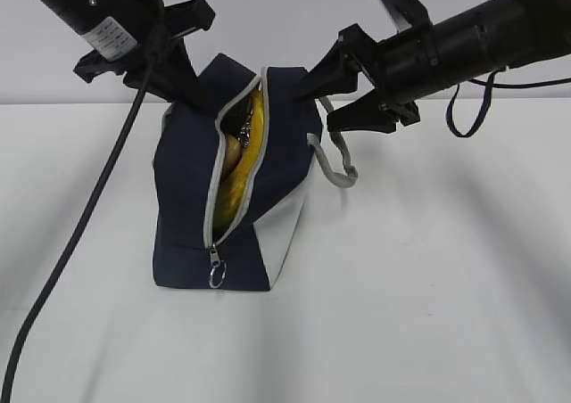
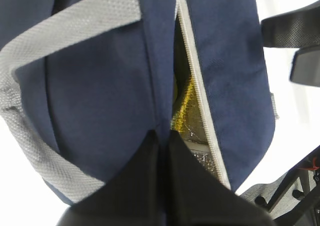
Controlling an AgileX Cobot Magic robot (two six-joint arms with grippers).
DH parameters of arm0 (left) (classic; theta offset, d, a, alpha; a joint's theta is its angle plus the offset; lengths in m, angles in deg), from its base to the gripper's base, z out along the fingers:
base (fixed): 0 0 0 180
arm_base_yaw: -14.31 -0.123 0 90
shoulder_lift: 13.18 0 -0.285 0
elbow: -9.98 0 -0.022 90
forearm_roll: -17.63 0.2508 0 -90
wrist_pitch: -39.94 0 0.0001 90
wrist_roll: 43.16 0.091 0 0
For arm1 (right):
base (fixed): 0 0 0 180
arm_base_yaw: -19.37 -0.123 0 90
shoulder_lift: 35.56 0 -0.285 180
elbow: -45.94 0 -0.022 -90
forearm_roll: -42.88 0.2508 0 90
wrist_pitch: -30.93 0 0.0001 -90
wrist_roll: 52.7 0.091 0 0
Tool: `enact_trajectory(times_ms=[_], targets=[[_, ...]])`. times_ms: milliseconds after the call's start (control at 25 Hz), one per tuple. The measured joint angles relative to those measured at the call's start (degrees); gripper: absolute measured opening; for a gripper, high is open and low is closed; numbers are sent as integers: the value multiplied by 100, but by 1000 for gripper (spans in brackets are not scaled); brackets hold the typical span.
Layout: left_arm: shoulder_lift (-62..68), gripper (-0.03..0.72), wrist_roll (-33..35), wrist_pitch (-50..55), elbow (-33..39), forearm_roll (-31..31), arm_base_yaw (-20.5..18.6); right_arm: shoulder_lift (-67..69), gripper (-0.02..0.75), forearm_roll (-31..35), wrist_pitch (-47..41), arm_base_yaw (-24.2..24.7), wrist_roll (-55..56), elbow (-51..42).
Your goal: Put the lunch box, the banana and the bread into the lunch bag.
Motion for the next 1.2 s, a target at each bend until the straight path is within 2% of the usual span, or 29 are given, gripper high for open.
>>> enact_trajectory(times_ms=[280, 360, 440, 520, 600, 720, 960, 1200], targets=[[0, 1, 0, 0, 0, 0, 0, 350, 587, -51, 179, -189, 136, 0], [0, 1, 0, 0, 0, 0, 0, 449, 558, -78, 203, -241, 149, 12], [0, 1, 15, 0, 0, 0, 0, 462, 479, -112, 252, -287, 151, 33], [0, 1, 17, 0, 0, 0, 0, 462, 359, -124, 274, -294, 161, 101], [0, 1, 28, 0, 0, 0, 0, 469, 192, -190, 264, -294, 142, 182], [0, 1, 30, 0, 0, -45, 0, 504, 39, -388, 99, -294, 127, 413], [0, 1, 35, -88, 0, -337, 63, 512, 10, -1341, -505, -294, 571, 1117], [0, 1, 35, -294, 0, -356, 505, 122, 10, -2504, -1080, -294, 1258, 1528]])
